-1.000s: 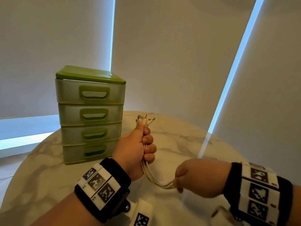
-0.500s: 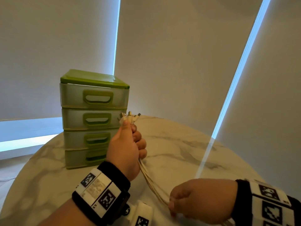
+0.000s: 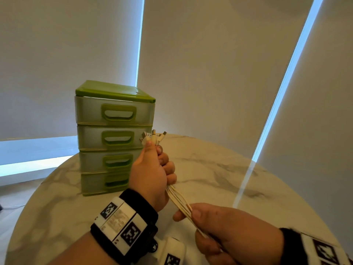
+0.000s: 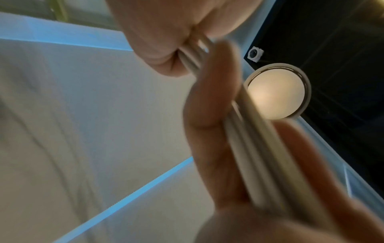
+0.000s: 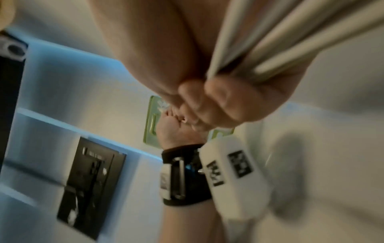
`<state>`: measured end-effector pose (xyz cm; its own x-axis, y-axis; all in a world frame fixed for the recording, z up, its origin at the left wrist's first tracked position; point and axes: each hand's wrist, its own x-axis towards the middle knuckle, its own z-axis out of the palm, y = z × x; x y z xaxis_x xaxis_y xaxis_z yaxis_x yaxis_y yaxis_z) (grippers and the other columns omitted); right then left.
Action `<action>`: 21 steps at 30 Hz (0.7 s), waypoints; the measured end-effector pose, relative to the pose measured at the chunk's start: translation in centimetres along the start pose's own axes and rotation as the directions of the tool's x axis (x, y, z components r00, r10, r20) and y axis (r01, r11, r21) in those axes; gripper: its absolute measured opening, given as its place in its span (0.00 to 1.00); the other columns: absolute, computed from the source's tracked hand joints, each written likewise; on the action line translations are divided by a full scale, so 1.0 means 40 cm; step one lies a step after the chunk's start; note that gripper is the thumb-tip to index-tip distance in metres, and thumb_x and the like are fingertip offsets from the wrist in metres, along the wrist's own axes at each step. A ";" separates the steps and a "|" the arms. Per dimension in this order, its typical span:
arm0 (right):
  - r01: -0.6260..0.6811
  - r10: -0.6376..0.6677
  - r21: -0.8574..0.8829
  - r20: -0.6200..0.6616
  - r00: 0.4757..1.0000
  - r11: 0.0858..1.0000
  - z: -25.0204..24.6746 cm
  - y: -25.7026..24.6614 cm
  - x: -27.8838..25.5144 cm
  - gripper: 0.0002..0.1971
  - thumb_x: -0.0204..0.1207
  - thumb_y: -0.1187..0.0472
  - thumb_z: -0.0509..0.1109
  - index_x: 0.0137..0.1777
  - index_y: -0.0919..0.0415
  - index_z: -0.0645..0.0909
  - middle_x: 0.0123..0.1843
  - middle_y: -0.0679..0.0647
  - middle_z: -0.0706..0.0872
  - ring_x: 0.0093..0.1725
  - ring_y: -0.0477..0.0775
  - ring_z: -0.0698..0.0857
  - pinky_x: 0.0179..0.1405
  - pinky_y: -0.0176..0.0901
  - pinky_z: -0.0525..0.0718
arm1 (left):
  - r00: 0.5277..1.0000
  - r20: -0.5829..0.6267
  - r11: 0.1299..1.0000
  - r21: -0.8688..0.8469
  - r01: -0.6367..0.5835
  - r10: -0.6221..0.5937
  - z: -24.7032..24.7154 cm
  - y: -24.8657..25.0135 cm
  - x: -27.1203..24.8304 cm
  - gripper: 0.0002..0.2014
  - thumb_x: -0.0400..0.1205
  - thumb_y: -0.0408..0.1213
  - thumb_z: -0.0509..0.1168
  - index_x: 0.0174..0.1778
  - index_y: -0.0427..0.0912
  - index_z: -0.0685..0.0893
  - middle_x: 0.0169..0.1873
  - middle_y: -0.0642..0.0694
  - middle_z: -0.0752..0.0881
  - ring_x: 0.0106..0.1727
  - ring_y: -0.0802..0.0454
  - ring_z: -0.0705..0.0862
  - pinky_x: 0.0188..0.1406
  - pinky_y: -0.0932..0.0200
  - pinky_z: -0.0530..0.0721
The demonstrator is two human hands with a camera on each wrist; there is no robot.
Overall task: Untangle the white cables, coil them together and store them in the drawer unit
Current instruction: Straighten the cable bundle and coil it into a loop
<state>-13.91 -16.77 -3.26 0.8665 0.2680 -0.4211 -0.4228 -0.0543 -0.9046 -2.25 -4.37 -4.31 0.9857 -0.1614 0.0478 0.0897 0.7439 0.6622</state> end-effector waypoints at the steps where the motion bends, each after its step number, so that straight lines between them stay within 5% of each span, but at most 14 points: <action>1: -0.019 0.014 -0.140 -0.034 0.999 0.990 0.001 -0.006 -0.011 0.15 0.87 0.51 0.58 0.60 0.54 0.85 0.25 0.50 0.73 0.19 0.44 0.68 0.21 0.32 0.69 | 1.000 0.017 1.000 0.009 0.016 -0.016 0.002 -0.010 -0.004 0.20 0.87 0.55 0.54 0.34 0.47 0.73 0.20 0.52 0.64 0.18 0.57 0.60 0.14 0.67 0.58; 2: -0.039 0.006 -0.357 -0.094 0.996 0.933 0.005 -0.013 -0.020 0.14 0.87 0.51 0.59 0.59 0.50 0.85 0.23 0.46 0.75 0.19 0.41 0.70 0.24 0.30 0.70 | 0.998 0.037 0.999 0.021 0.040 -0.041 0.004 -0.023 -0.009 0.20 0.87 0.55 0.53 0.34 0.46 0.72 0.20 0.52 0.65 0.18 0.56 0.62 0.15 0.65 0.61; 4: -0.059 -0.065 -0.733 -0.139 0.988 0.678 0.007 -0.028 -0.023 0.12 0.85 0.47 0.60 0.56 0.43 0.86 0.23 0.37 0.79 0.24 0.33 0.76 0.32 0.23 0.71 | 0.988 0.085 0.992 0.027 0.127 -0.129 0.005 -0.046 -0.021 0.21 0.88 0.55 0.53 0.33 0.46 0.73 0.21 0.51 0.67 0.21 0.53 0.69 0.22 0.60 0.73; 7: -0.090 -0.041 -0.902 -0.119 0.992 0.422 -0.002 -0.049 -0.011 0.13 0.83 0.44 0.62 0.59 0.40 0.86 0.31 0.27 0.81 0.35 0.27 0.78 0.40 0.21 0.70 | 0.935 0.193 0.952 -0.013 0.304 -0.296 0.002 -0.056 -0.036 0.22 0.87 0.56 0.53 0.32 0.46 0.73 0.23 0.49 0.72 0.27 0.49 0.81 0.28 0.57 0.82; 10: -0.230 -0.055 -0.940 -0.252 0.966 0.253 -0.021 -0.059 0.007 0.19 0.79 0.41 0.66 0.66 0.47 0.81 0.46 0.40 0.83 0.45 0.40 0.80 0.50 0.35 0.77 | 0.883 0.283 0.925 0.062 0.374 -0.375 -0.001 -0.053 -0.042 0.23 0.87 0.57 0.52 0.29 0.47 0.72 0.33 0.43 0.87 0.46 0.42 0.91 0.48 0.45 0.85; 13: -0.319 -0.212 -0.901 -0.387 0.897 0.292 -0.058 -0.060 0.013 0.28 0.75 0.45 0.72 0.67 0.51 0.61 0.53 0.50 0.78 0.45 0.49 0.82 0.44 0.43 0.80 | 0.868 0.250 0.885 0.308 0.349 -0.430 -0.006 -0.070 -0.051 0.24 0.86 0.59 0.52 0.28 0.50 0.73 0.51 0.43 0.92 0.57 0.49 0.87 0.53 0.46 0.72; 18: -0.166 -0.358 -0.805 -0.425 0.831 0.570 -0.076 -0.077 0.025 0.16 0.77 0.65 0.63 0.56 0.55 0.59 0.46 0.57 0.74 0.36 0.52 0.78 0.28 0.41 0.76 | 0.824 0.197 0.798 0.443 0.409 -0.532 0.002 -0.099 -0.082 0.21 0.86 0.57 0.55 0.36 0.45 0.77 0.31 0.43 0.86 0.35 0.46 0.88 0.43 0.44 0.81; 21: -0.090 -0.392 -0.735 -0.456 0.799 0.672 -0.076 -0.057 0.050 0.17 0.75 0.69 0.62 0.54 0.54 0.59 0.47 0.60 0.75 0.34 0.53 0.77 0.26 0.40 0.76 | 0.848 0.168 0.721 0.623 0.303 -0.502 0.002 -0.106 -0.084 0.22 0.87 0.56 0.54 0.46 0.42 0.82 0.31 0.45 0.86 0.34 0.49 0.86 0.34 0.53 0.82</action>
<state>-10.40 -19.05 -2.24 0.9791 -0.2030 -0.0126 -0.1671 -0.7678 -0.6185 -5.95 -7.05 -7.22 0.7671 -0.6196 -0.1661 0.2745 0.0831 0.9580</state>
